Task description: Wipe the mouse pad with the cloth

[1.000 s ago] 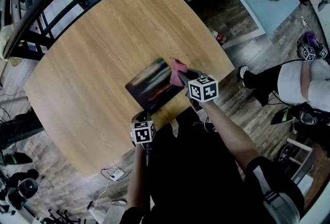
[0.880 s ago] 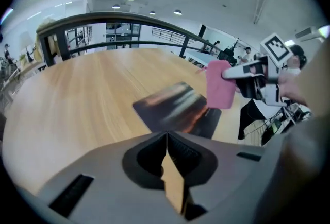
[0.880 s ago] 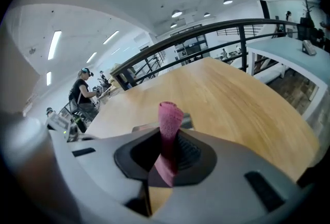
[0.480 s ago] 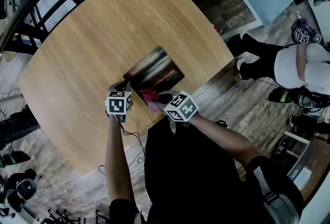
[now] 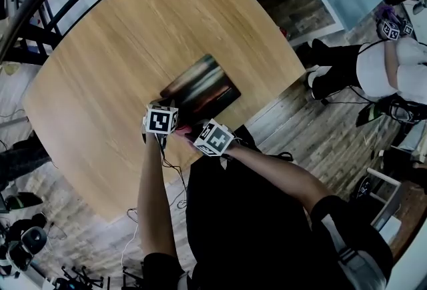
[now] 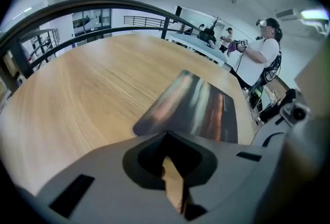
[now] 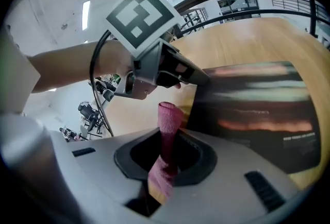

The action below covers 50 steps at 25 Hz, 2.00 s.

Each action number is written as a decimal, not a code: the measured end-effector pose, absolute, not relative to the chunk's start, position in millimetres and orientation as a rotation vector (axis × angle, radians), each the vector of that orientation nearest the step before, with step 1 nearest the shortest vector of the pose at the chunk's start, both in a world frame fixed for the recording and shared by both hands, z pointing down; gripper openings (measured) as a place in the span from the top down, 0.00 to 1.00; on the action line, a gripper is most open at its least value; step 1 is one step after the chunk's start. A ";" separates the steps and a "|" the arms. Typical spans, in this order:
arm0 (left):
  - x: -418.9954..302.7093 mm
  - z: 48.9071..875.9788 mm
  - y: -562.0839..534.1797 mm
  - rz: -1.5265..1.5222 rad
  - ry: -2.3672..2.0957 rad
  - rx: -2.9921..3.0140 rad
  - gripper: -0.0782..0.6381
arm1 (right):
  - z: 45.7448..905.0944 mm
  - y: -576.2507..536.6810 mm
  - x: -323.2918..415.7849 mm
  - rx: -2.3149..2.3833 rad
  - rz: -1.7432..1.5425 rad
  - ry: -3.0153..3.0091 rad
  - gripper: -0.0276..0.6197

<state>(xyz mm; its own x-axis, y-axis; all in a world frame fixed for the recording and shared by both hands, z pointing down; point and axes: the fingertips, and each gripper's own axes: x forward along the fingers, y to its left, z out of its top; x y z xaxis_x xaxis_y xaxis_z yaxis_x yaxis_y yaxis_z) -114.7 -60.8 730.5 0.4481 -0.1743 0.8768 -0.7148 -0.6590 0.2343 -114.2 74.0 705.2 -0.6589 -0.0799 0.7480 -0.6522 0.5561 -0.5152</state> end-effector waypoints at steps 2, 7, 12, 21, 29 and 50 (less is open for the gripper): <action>-115.0 731.1 -59.9 1.170 -0.747 2.090 0.86 | 714.7 69.6 -111.5 0.590 1.048 -2.089 0.86; -115.0 732.2 -58.9 1.193 -0.744 2.085 0.86 | 721.8 59.7 -105.2 0.614 1.032 -2.080 0.86; -115.4 731.6 -58.1 1.208 -0.701 2.104 0.86 | 721.7 58.3 -100.9 0.616 1.028 -2.076 0.86; -112.2 734.0 -55.3 1.255 -0.667 2.130 0.86 | 726.5 49.5 -79.8 0.627 1.099 -2.040 0.86; -114.9 732.9 -55.5 1.245 -0.675 2.115 0.86 | 728.0 38.1 -62.5 0.652 1.122 -2.024 0.86; -119.5 732.3 -54.8 1.283 -0.699 2.088 0.86 | 729.8 8.9 11.3 0.752 1.151 -1.984 0.86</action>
